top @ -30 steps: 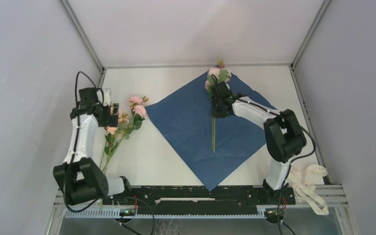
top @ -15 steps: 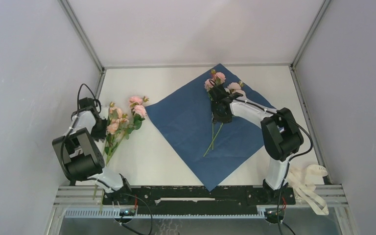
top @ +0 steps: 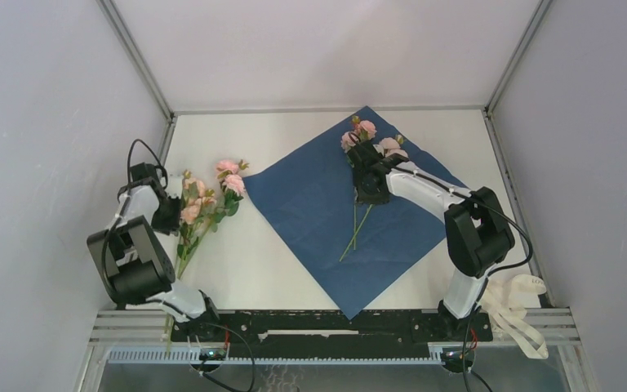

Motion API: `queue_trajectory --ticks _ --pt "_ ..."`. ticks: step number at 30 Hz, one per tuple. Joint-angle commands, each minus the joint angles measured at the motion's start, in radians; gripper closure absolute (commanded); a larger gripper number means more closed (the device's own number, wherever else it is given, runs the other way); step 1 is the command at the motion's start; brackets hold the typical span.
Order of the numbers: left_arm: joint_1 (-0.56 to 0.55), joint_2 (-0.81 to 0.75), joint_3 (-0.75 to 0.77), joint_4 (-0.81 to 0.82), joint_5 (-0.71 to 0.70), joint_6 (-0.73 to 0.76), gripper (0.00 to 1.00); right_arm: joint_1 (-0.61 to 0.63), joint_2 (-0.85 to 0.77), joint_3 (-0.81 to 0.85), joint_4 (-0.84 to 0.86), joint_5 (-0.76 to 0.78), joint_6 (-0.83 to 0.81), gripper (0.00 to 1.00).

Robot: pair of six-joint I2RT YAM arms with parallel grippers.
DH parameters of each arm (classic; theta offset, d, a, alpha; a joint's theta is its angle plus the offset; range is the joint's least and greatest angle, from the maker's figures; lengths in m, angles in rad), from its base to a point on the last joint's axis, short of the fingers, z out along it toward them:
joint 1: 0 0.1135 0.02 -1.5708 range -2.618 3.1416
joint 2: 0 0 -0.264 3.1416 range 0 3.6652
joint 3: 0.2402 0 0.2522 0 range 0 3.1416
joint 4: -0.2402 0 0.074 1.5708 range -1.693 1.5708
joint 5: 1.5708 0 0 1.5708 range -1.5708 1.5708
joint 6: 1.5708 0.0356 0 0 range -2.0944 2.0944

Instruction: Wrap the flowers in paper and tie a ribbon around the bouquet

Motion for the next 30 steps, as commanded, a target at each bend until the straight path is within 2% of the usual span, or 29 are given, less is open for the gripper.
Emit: queue_trajectory --ticks 1,5,13,17,19,21,23,27,30 --pt "0.009 -0.121 0.002 -0.041 0.080 0.014 0.68 0.007 -0.060 0.030 -0.015 0.031 -0.018 0.45" --pt "0.009 -0.110 -0.002 -0.045 0.126 0.008 0.64 0.012 -0.063 0.027 -0.019 0.035 -0.017 0.45" --pt "0.008 0.035 0.025 -0.001 0.116 -0.023 0.68 0.025 -0.074 0.014 -0.044 0.075 -0.022 0.45" --pt "0.008 0.083 0.015 0.045 0.065 -0.025 0.72 0.028 -0.087 0.008 -0.046 0.081 -0.022 0.45" --pt "0.012 0.095 0.015 0.057 0.041 -0.028 0.83 0.028 -0.093 0.008 -0.047 0.082 -0.024 0.45" --pt "0.027 0.076 0.014 0.061 0.038 -0.036 0.99 0.028 -0.101 0.008 -0.047 0.081 -0.025 0.45" --pt "0.064 0.021 0.014 0.057 0.073 -0.054 1.00 0.029 -0.113 0.008 -0.050 0.080 -0.024 0.45" --pt "0.207 -0.140 0.046 0.052 0.189 -0.115 1.00 0.037 -0.145 0.008 -0.061 0.091 -0.029 0.45" --pt "0.251 -0.239 0.092 0.049 0.202 -0.144 1.00 0.041 -0.177 0.009 -0.060 0.094 -0.038 0.45"
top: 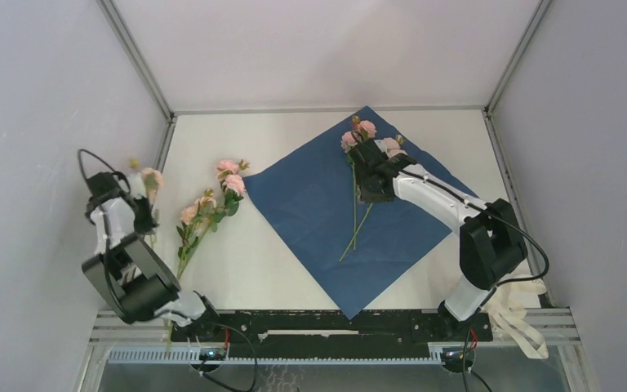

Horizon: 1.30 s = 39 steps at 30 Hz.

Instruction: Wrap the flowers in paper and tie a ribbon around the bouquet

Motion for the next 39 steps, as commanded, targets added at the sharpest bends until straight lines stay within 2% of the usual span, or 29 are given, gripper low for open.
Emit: queue_trajectory --ticks 1,5,8,10,12,16,18,20,24,26,27,28,30,31,32,33,34,35,36,38,39 --pt "0.061 -0.194 0.105 0.009 0.075 -0.071 1.00 0.017 -0.103 0.010 0.006 0.027 -0.036 0.45" --pt "0.044 -0.285 0.188 -0.067 0.295 -0.131 1.00 0.069 -0.183 0.009 0.082 0.023 -0.093 0.45" --pt "-0.011 -0.341 0.248 -0.100 0.520 -0.220 1.00 0.172 -0.262 -0.014 0.249 -0.003 -0.174 0.45" --pt "-0.086 -0.372 0.291 -0.077 0.649 -0.320 1.00 0.253 -0.290 -0.019 0.393 -0.128 -0.210 0.45" --pt "-0.187 -0.403 0.337 -0.024 0.717 -0.432 1.00 0.311 -0.287 -0.018 0.543 -0.281 -0.230 0.43" --pt "-0.411 -0.478 0.346 0.191 0.749 -0.663 1.00 0.385 -0.248 -0.019 0.839 -0.431 -0.187 0.37" --pt "-0.494 -0.487 0.346 0.276 0.744 -0.739 1.00 0.396 -0.218 -0.016 0.952 -0.482 -0.135 0.26" --pt "-0.552 -0.469 0.360 0.300 0.744 -0.799 1.00 0.400 -0.181 0.005 1.005 -0.508 -0.098 0.17" --pt "-0.653 -0.449 0.327 0.347 0.713 -0.850 1.00 0.401 -0.109 0.057 1.015 -0.487 -0.082 0.16" --pt "-0.690 -0.444 0.312 0.355 0.695 -0.855 1.00 0.397 -0.073 0.076 1.013 -0.484 -0.063 0.21" --pt "-0.701 -0.440 0.308 0.357 0.686 -0.856 1.00 0.392 -0.055 0.081 1.017 -0.498 -0.048 0.28" --pt "-0.708 -0.439 0.302 0.359 0.681 -0.856 1.00 0.391 -0.049 0.080 1.015 -0.500 -0.041 0.42" --pt "-0.706 -0.436 0.302 0.343 0.664 -0.831 1.00 0.390 -0.043 0.080 0.969 -0.426 -0.027 0.91" --pt "-0.706 -0.433 0.313 0.296 0.637 -0.782 1.00 0.382 -0.048 0.080 0.928 -0.369 -0.018 1.00" --pt "-0.706 -0.424 0.337 0.219 0.591 -0.706 0.96 0.369 -0.059 0.072 0.885 -0.319 -0.003 1.00" --pt "-0.706 -0.405 0.374 0.103 0.513 -0.608 0.72 0.348 -0.074 0.056 0.843 -0.284 0.013 1.00" --pt "-0.706 -0.378 0.406 -0.005 0.423 -0.495 0.43 0.325 -0.089 0.033 0.798 -0.239 0.030 1.00" --pt "-0.704 -0.353 0.424 -0.128 0.302 -0.405 0.21 0.300 -0.098 0.024 0.710 -0.181 0.046 1.00" --pt "-0.699 -0.331 0.416 -0.186 0.190 -0.307 0.13 0.273 -0.100 0.023 0.629 -0.131 0.057 1.00" --pt "-0.665 -0.300 0.342 -0.230 0.008 -0.178 0.09 0.214 -0.081 0.021 0.465 -0.067 0.078 1.00" --pt "-0.637 -0.289 0.293 -0.232 -0.035 -0.133 0.09 0.185 -0.066 0.015 0.404 -0.058 0.086 1.00"
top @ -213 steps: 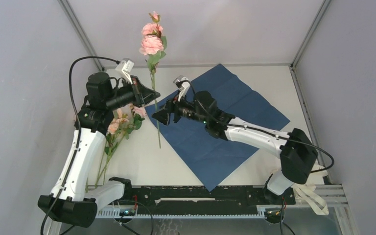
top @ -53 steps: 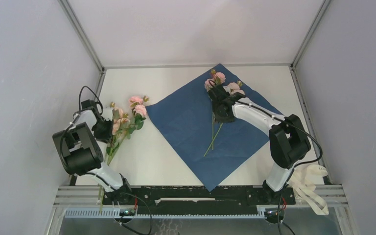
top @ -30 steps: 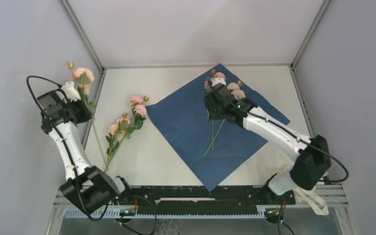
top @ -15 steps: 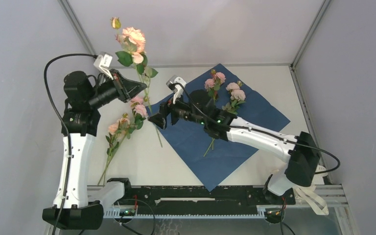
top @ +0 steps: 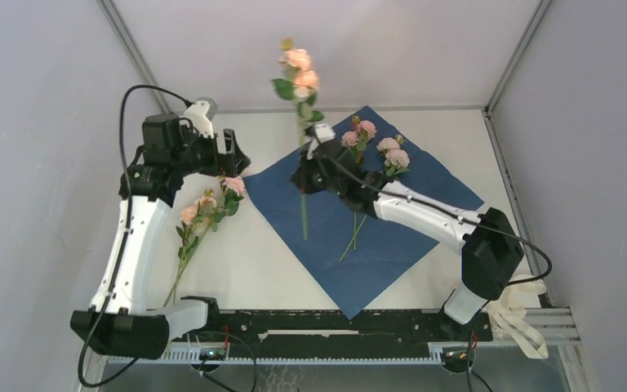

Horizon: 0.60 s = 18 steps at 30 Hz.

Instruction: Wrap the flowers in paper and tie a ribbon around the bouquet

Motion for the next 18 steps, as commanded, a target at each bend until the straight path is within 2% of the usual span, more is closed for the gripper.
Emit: queue_trajectory --ticks 1,6,7,10,11,13,18 --pt "0.098 0.067 -0.132 -0.219 -0.420 0.372 0.09 -0.141 -0.001 -0.018 -0.353 0.201 0.073 1.00" --pt "0.261 0.106 -0.332 -0.118 -0.558 0.479 0.10 -0.236 0.111 -0.026 -0.493 0.232 0.064 0.97" --pt "0.291 0.117 -0.357 -0.101 -0.571 0.492 0.10 -0.254 0.131 -0.027 -0.497 0.238 0.064 0.91" --pt "0.342 0.161 -0.416 -0.061 -0.591 0.513 0.13 -0.300 0.177 -0.025 -0.498 0.233 0.077 0.61" --pt "0.351 0.175 -0.430 -0.057 -0.591 0.516 0.15 -0.308 0.184 -0.025 -0.499 0.229 0.079 0.55" --pt "0.362 0.192 -0.455 -0.058 -0.580 0.523 0.20 -0.313 0.182 -0.026 -0.507 0.241 0.075 0.50" --pt "0.371 0.167 -0.515 -0.051 -0.531 0.523 0.28 -0.301 0.126 -0.027 -0.547 0.277 0.064 0.46"
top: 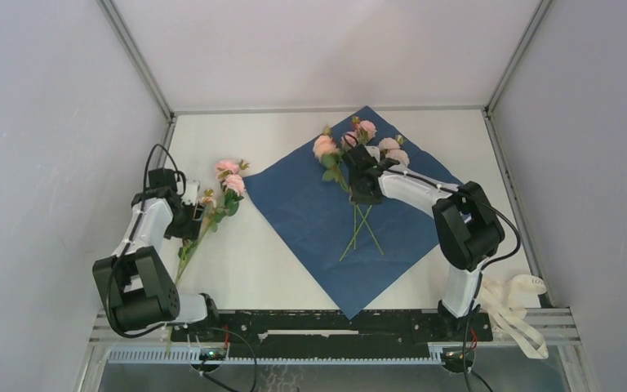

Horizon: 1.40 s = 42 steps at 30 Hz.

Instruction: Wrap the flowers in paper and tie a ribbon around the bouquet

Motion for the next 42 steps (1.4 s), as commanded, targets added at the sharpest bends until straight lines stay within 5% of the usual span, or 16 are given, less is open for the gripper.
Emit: queue_trajectory --ticks 1,5,10,22,30,42 --pt "0.009 -0.033 -0.047 0.035 0.031 0.033 0.31 0.016 -0.098 0.015 -0.036 0.057 -0.004 0.45" --pt "0.017 -0.040 -0.070 0.057 0.028 0.029 0.50 0.039 -0.161 0.001 -0.042 0.069 -0.008 0.45" --pt "0.081 -0.049 -0.095 0.054 0.051 0.042 0.56 0.069 -0.214 -0.002 -0.072 0.081 -0.010 0.45" --pt "0.165 -0.113 -0.213 0.048 0.090 0.117 0.62 0.113 -0.273 -0.001 -0.104 0.087 0.014 0.45" --pt "0.195 -0.241 -0.195 -0.030 0.101 0.170 0.50 0.131 -0.261 -0.002 -0.111 0.103 -0.006 0.45" --pt "0.232 -0.088 -0.167 0.034 0.124 0.146 0.61 0.140 -0.256 -0.002 -0.134 0.136 -0.026 0.45"
